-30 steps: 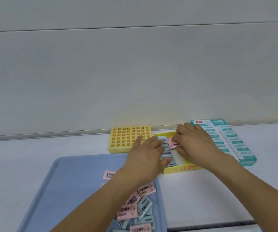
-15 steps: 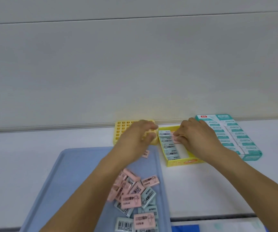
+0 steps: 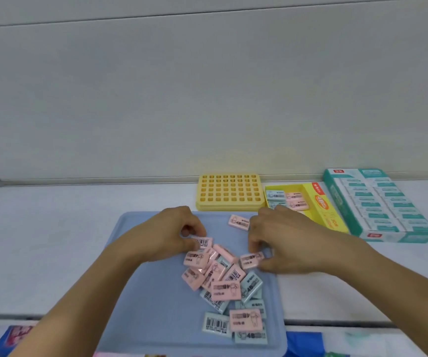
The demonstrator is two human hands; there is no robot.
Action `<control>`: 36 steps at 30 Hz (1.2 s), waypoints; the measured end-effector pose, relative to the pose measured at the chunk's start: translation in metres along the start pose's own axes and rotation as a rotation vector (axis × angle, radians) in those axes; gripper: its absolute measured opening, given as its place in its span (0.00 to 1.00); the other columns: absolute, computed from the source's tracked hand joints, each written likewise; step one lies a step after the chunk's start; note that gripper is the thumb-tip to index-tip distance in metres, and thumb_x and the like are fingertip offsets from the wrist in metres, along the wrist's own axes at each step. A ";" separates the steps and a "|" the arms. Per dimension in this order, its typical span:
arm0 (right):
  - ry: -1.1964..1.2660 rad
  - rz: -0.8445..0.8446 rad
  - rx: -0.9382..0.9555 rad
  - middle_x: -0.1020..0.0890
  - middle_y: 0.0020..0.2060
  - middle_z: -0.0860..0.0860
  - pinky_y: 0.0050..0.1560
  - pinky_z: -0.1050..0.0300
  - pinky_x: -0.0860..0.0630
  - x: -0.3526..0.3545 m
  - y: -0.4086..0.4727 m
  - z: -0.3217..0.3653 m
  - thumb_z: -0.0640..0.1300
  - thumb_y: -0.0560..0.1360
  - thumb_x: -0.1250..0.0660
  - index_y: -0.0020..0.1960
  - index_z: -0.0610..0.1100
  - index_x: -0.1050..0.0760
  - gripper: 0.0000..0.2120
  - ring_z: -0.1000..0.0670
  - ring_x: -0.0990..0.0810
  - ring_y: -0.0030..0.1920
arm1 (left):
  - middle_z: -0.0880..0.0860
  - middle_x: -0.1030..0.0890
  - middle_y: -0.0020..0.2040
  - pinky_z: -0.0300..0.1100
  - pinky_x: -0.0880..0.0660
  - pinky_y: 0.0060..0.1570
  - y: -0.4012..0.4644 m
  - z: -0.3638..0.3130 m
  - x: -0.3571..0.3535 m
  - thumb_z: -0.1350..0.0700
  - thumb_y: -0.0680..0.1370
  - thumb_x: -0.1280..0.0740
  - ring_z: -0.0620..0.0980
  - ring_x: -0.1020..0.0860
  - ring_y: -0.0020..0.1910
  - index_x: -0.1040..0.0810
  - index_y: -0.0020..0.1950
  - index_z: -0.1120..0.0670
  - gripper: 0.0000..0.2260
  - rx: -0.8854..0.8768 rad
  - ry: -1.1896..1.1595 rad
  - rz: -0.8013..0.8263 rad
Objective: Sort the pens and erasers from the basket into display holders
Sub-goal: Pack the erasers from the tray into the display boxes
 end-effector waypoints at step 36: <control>0.282 -0.291 -0.482 0.19 0.40 0.57 0.45 0.54 0.25 0.044 -0.038 -0.121 0.46 0.76 0.32 0.44 0.51 0.20 0.03 0.55 0.22 0.41 | 0.47 0.18 0.42 0.32 0.30 0.29 0.068 -0.092 -0.021 0.52 0.78 0.32 0.38 0.24 0.34 0.20 0.46 0.47 0.02 0.019 -0.647 -0.261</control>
Point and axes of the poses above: each hand's wrist, its own y-axis towards the middle knuckle, its own x-axis out of the back of the hand, z = x × y, the point moved 9 cm from there along y, towards the middle knuckle
